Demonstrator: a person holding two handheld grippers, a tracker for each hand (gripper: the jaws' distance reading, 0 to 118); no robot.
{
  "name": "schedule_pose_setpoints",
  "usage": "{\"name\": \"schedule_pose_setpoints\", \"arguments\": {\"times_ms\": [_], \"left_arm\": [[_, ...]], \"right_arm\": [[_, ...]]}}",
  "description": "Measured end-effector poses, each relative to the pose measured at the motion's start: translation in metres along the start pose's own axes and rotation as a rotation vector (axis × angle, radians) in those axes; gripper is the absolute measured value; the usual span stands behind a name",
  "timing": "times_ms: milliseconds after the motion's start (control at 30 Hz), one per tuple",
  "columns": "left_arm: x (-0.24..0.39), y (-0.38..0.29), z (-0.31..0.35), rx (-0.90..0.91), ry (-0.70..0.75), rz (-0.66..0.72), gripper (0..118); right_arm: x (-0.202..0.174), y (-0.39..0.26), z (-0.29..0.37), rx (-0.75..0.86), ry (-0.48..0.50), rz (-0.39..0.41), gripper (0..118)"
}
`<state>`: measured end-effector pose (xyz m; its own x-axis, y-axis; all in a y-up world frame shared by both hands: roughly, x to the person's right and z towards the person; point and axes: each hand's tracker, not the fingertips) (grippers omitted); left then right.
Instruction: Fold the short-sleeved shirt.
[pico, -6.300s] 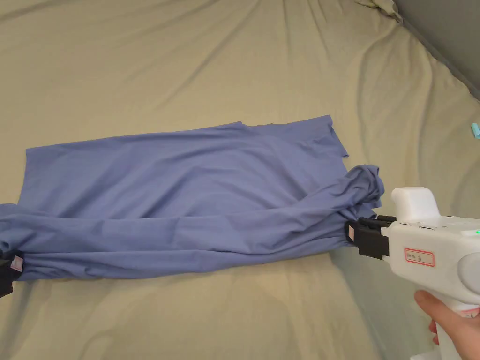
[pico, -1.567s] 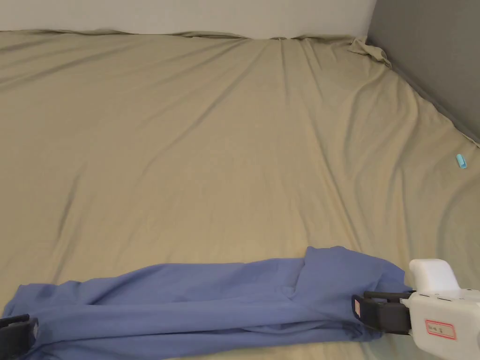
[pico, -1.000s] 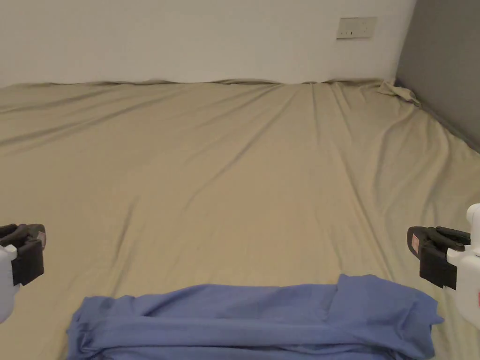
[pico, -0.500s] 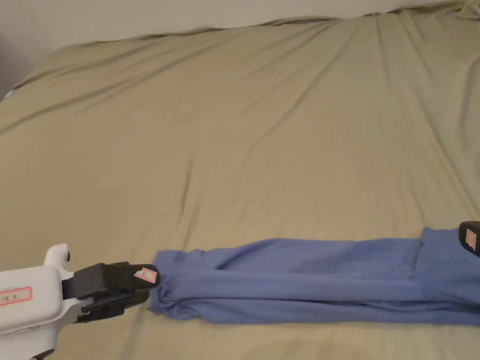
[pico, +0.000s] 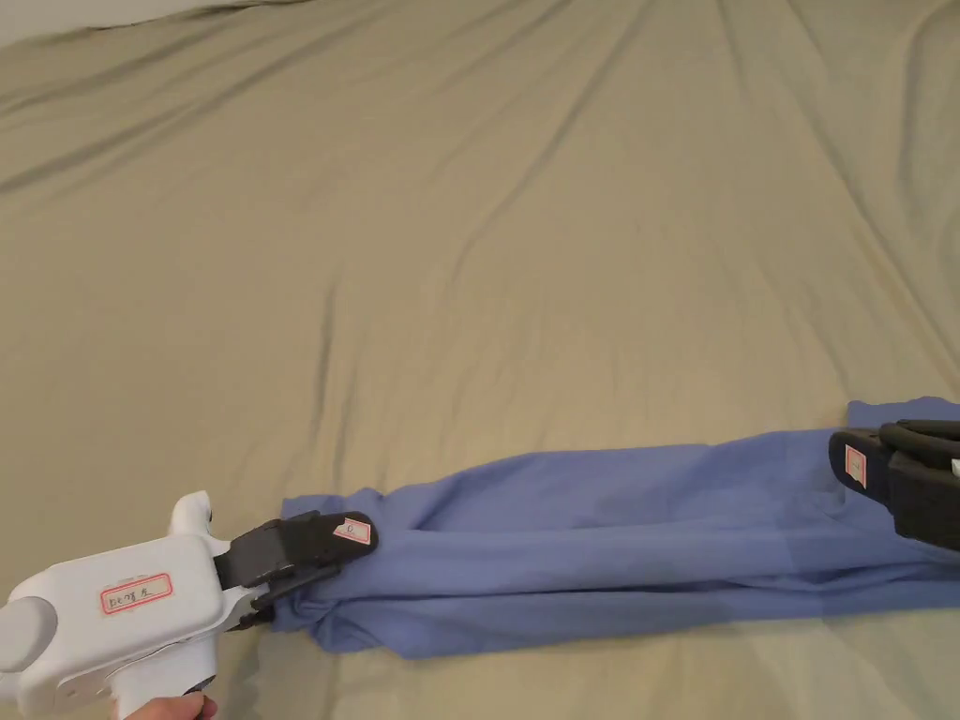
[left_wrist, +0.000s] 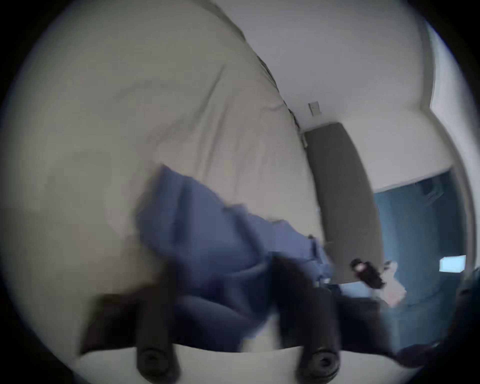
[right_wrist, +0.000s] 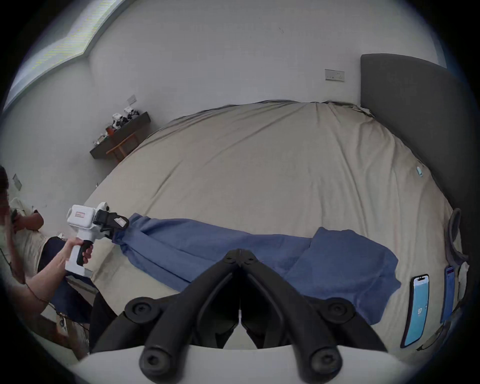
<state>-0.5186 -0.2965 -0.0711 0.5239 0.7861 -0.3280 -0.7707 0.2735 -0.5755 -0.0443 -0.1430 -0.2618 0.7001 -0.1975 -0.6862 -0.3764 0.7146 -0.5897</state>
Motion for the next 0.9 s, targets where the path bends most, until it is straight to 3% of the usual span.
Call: {"name": "schedule_pose_setpoints", "arguments": {"times_ms": [67, 133, 333, 400, 500, 600, 733, 800, 900], "left_arm": [[-0.004, -0.002, -0.002, 0.011, 0.100, -0.005, 14], [-0.009, -0.005, 0.007, 0.010, 0.020, 0.052, 14], [-0.009, -0.004, 0.067, 0.098, 0.043, 0.052, 14], [-0.003, -0.001, 0.090, 0.138, 0.124, 0.017, 14], [0.019, 0.005, 0.119, 0.207, 0.357, -0.021, 14], [0.078, 0.006, 0.114, 0.186, 0.711, -0.254, 14], [0.160, -0.012, 0.052, 0.070, 0.904, -0.593, 14], [0.189, -0.024, 0.011, -0.008, 0.892, -0.694, 14], [0.209, -0.041, -0.052, -0.125, 0.706, -0.704, 14]], "right_arm": [[0.003, 0.002, 0.002, 0.008, -0.003, -0.001, 2], [0.009, 0.003, 0.007, 0.017, -0.014, -0.005, 2], [0.025, 0.004, 0.024, 0.049, -0.042, -0.022, 2], [0.030, 0.003, 0.029, 0.061, -0.043, -0.033, 2], [0.036, 0.002, 0.034, 0.077, -0.041, -0.041, 2], [0.043, 0.000, 0.039, 0.093, -0.037, -0.059, 2], [0.055, -0.006, 0.047, 0.112, -0.036, -0.081, 2], [0.062, -0.010, 0.053, 0.120, -0.037, -0.095, 2], [0.075, -0.018, 0.060, 0.131, -0.041, -0.121, 2]]}}
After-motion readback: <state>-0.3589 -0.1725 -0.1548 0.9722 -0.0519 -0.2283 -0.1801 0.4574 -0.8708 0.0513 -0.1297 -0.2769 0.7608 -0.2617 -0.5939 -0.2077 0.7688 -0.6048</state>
